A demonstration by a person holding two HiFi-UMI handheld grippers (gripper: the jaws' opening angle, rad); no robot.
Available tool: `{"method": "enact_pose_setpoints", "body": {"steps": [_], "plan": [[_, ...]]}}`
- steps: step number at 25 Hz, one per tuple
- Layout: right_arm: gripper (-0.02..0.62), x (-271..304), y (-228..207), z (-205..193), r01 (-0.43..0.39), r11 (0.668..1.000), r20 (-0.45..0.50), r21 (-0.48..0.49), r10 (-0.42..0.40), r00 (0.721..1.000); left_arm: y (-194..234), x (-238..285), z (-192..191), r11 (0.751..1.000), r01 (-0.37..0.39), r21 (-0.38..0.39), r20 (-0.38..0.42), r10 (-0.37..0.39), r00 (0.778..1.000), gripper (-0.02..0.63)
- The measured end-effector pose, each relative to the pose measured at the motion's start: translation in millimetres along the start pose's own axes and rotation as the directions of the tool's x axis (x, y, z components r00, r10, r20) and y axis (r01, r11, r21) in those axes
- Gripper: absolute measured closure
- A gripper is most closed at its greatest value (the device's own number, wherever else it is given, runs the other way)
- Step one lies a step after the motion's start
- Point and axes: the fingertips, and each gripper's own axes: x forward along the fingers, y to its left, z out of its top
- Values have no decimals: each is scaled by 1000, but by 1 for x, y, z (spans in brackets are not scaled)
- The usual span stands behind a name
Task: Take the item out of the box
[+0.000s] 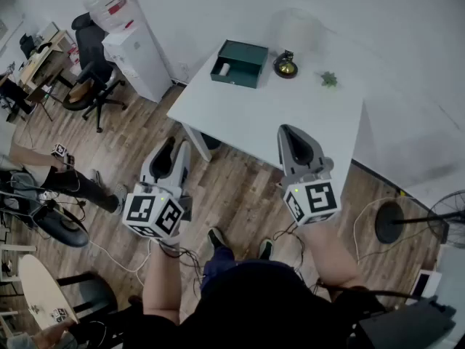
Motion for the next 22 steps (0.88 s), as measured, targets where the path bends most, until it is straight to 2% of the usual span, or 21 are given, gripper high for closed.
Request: {"method": "enact_pose_setpoints", "body": {"steps": [5,9,13,18,22], "plan": [[591,-62,-32,-2,-18,1000,-10,19,18,1000,-67,-17,-15,1000,-22,5,-19,22,1000,479],[591,-94,-41,9,-29,999,8,40,28,1000,-93,-27,-1,997,-37,72,-8,38,999,479],[592,-105,-45,33,-58,998,53,11,58,997,-102,-33,27,990,-77,121,50,71,996,480],[589,-107,-53,33,-53,997,46,50,51,998,-96,-40,20,983,-120,135,40,116,992,482],[588,-102,-54,42,-38,997,51,60,35,998,-92,-50,37,980,-129,149,60,121,991,483]]}}
